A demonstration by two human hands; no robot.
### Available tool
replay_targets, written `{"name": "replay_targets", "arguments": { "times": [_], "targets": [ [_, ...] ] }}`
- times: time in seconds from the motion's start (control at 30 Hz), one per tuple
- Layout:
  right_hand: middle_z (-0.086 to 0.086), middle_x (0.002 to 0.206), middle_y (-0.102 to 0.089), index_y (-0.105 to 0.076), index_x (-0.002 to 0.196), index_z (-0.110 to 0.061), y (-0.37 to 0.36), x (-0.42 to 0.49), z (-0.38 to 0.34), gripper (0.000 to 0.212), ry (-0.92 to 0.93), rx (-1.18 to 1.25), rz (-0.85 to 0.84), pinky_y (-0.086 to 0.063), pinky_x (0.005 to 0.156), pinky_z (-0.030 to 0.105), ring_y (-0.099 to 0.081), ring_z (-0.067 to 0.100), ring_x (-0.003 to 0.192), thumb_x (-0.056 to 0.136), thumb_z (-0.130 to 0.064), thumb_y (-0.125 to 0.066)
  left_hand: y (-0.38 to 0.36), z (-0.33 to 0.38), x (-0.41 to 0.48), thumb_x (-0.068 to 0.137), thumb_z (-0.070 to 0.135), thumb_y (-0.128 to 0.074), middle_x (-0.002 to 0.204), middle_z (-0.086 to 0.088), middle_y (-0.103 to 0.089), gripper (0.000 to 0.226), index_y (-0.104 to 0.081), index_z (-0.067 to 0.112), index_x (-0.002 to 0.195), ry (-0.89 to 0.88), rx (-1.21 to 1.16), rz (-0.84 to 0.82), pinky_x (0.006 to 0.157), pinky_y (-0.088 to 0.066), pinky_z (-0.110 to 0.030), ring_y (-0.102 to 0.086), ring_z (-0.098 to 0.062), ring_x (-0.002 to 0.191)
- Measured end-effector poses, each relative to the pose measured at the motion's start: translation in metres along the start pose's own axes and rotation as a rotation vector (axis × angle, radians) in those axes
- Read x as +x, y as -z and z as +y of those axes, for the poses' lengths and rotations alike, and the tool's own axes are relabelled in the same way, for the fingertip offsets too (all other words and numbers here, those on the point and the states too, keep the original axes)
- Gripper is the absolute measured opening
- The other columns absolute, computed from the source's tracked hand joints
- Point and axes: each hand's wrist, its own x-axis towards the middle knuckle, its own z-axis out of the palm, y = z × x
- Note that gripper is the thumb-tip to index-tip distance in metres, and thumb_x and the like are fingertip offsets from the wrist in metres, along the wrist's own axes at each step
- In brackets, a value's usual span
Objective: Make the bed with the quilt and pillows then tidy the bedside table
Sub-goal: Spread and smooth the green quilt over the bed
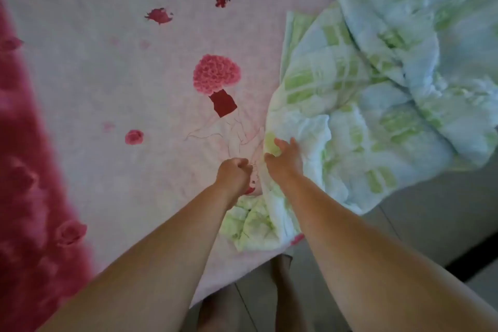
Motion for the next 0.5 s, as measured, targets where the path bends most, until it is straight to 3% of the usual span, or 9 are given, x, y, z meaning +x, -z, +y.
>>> {"name": "replay_targets", "arguments": {
  "times": [0.07,0.13,0.2,0.23,0.3,0.33,0.4,0.47,0.5],
  "targets": [
    [0.003,0.161,0.01,-0.022,0.151,-0.026,0.005,0.007,0.009,0.072,0.055,-0.286,0.023,-0.007,0.121,0.04,0.006,0.023,0.148,0.09,-0.027,-0.061,-0.012,0.003,0.003,0.099,0.011,-0.047,0.107,-0.004,-0.062,0.033,-0.054,0.002,0.131,-0.015,0.003,-0.018,0.058,-0.045,-0.009,-0.057,-0.011,0.082],
    [0.004,0.158,0.024,-0.001,0.153,-0.029,0.01,0.008,0.022,0.094,0.071,-0.516,0.006,0.0,0.118,0.049,0.022,0.028,0.145,0.085,-0.034,-0.066,-0.024,0.002,0.012,0.099,0.014,-0.047,0.101,-0.003,-0.062,0.027,-0.061,0.007,0.121,-0.008,-0.014,-0.01,0.062,-0.048,-0.014,-0.055,-0.013,0.075],
    [0.005,0.158,0.024,0.01,0.151,-0.031,0.012,0.013,0.039,0.107,0.078,-0.622,0.009,-0.011,0.116,0.054,0.019,0.032,0.145,0.081,-0.036,-0.071,-0.039,0.002,0.016,0.099,0.018,-0.046,0.088,0.001,-0.06,0.018,-0.064,0.02,0.093,0.031,-0.041,-0.02,0.064,-0.048,-0.02,-0.055,-0.018,0.076],
    [0.008,0.159,0.013,0.005,0.151,-0.03,0.015,0.015,0.045,0.103,0.072,-0.643,0.015,-0.022,0.113,0.052,0.006,0.033,0.147,0.081,-0.031,-0.07,-0.044,0.002,0.019,0.099,0.02,-0.045,0.081,0.004,-0.054,0.019,-0.06,0.022,0.087,0.051,-0.063,-0.027,0.063,-0.045,-0.024,-0.052,-0.018,0.074],
    [0.012,0.148,-0.032,-0.029,0.144,-0.019,0.021,0.02,0.056,0.066,0.097,-0.643,0.066,-0.04,0.099,0.04,-0.036,0.03,0.135,0.086,-0.015,-0.061,-0.05,0.003,0.022,0.1,0.025,-0.042,0.083,0.01,-0.047,0.023,-0.061,0.02,0.113,0.058,-0.058,-0.035,0.063,-0.041,-0.021,-0.047,-0.012,0.074],
    [0.011,0.133,-0.05,-0.047,0.13,-0.014,0.027,0.024,0.062,0.044,0.126,-0.644,0.088,-0.044,0.092,0.035,-0.05,0.028,0.122,0.087,-0.009,-0.055,-0.053,0.003,0.022,0.1,0.027,-0.041,0.093,0.011,-0.05,0.033,-0.054,0.019,0.129,0.061,-0.044,-0.04,0.059,-0.04,-0.017,-0.047,-0.009,0.079],
    [0.01,0.11,-0.064,-0.063,0.106,-0.009,0.037,0.023,0.067,0.025,0.144,-0.545,0.097,-0.046,0.081,0.03,-0.06,0.028,0.104,0.087,-0.004,-0.049,-0.056,0.005,0.02,0.1,0.035,-0.041,0.127,0.006,-0.05,0.047,-0.041,0.019,0.143,0.09,-0.015,-0.026,0.057,-0.043,-0.013,-0.051,-0.014,0.104],
    [0.012,0.097,-0.067,-0.066,0.096,-0.007,0.05,0.026,0.061,0.021,0.093,-0.306,0.096,-0.046,0.074,0.031,-0.062,0.03,0.096,0.085,-0.005,-0.049,-0.06,0.002,0.025,0.097,0.045,-0.04,0.145,0.0,-0.043,0.054,-0.038,0.02,0.145,0.104,0.007,-0.002,0.086,-0.051,-0.031,-0.049,-0.026,0.123],
    [0.013,0.096,-0.067,-0.067,0.098,-0.005,0.058,0.028,0.055,0.022,0.036,-0.113,0.113,-0.047,0.072,0.032,-0.063,0.031,0.095,0.086,-0.005,-0.048,-0.061,0.005,0.025,0.096,0.05,-0.037,0.147,-0.003,-0.042,0.057,-0.037,0.022,0.146,0.112,-0.013,0.044,0.101,-0.044,-0.041,-0.046,-0.03,0.127]
  ]
}}
